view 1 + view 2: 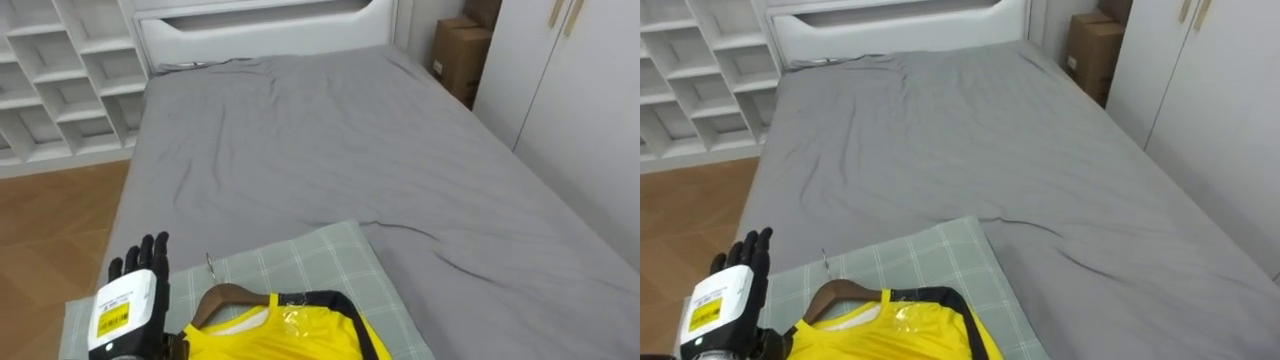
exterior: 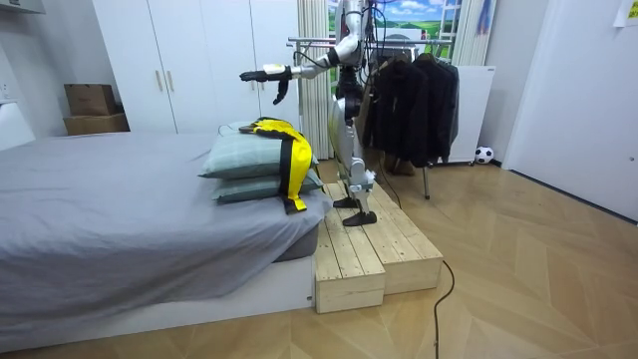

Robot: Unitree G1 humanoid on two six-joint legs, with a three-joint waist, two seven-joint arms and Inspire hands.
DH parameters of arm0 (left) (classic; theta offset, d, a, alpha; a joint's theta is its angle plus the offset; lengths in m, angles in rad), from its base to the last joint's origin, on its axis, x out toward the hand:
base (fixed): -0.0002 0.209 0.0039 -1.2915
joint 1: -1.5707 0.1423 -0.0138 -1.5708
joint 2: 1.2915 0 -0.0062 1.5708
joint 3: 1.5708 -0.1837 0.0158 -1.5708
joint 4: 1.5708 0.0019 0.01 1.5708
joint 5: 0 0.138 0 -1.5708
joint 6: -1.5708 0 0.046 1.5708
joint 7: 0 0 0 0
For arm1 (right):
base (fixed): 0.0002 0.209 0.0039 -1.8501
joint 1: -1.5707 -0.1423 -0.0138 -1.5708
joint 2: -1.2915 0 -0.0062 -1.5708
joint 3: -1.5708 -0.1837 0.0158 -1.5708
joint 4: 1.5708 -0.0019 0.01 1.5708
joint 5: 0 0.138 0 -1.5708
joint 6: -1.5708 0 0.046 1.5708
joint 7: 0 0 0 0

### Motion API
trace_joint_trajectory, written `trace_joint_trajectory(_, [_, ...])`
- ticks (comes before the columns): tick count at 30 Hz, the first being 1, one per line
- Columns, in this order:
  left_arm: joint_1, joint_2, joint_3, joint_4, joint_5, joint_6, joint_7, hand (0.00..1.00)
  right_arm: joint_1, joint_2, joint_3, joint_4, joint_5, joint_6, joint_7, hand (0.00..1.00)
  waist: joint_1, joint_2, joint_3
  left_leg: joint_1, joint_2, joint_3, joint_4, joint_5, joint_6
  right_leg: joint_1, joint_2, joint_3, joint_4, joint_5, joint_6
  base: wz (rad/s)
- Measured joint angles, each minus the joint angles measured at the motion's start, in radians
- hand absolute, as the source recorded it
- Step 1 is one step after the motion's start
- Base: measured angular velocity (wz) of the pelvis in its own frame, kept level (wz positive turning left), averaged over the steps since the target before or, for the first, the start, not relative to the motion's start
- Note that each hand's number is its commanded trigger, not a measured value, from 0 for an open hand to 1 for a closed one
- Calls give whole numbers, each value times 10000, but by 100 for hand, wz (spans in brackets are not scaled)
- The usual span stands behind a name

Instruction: Hang clothes

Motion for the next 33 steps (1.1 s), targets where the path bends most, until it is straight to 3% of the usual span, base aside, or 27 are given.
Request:
trace_joint_trajectory(7, [-106,-16,1,12,-651,-10,-479,0,5,-3,4,3,3,-3,-101,0,-144,-65,42,-11,28,35,2,0,-1,-42,20,-15,9,6,-16,0])
trace_joint_trajectory(10, [-490,-60,-1,138,-1007,-19,-591,0,2,-1,11,21,-9,-3,-110,0,-136,-133,80,-52,28,34,5,0,-1,-175,12,-18,115,6,-16,0])
trace_joint_trajectory(16, [-1556,-68,-275,1201,-1145,12,-909,0,-17,-6,358,106,35,38,-195,0,-155,-138,68,-371,32,30,76,0,-1,-505,2,-26,213,32,-45,-1])
trace_joint_trajectory(21, [-2614,-63,-294,2160,-1867,5,-955,0,-404,24,444,329,-6,30,-305,0,-220,-87,91,-868,55,116,190,5,2,-1148,1,78,520,53,-75,-8])
trace_joint_trajectory(25, [-3217,-30,-295,2385,-1907,-25,-952,0,-762,32,436,269,117,22,-326,0,-213,-85,108,-1325,69,252,348,4,2,-1724,-28,126,820,73,-100,-10])
trace_joint_trajectory(30, [-4410,-26,-296,4072,-1971,-92,-913,0,-1150,48,629,254,580,-88,-725,0,-412,-60,161,-1788,96,224,613,4,2,-2010,-58,-10,845,109,-151,7])
trace_joint_trajectory(33, [-4798,-24,-290,5029,-1972,-160,-878,0,-1392,60,807,370,838,-189,-863,0,-450,-9,192,-2043,113,220,726,5,2,-2224,-57,-23,907,116,-163,1])
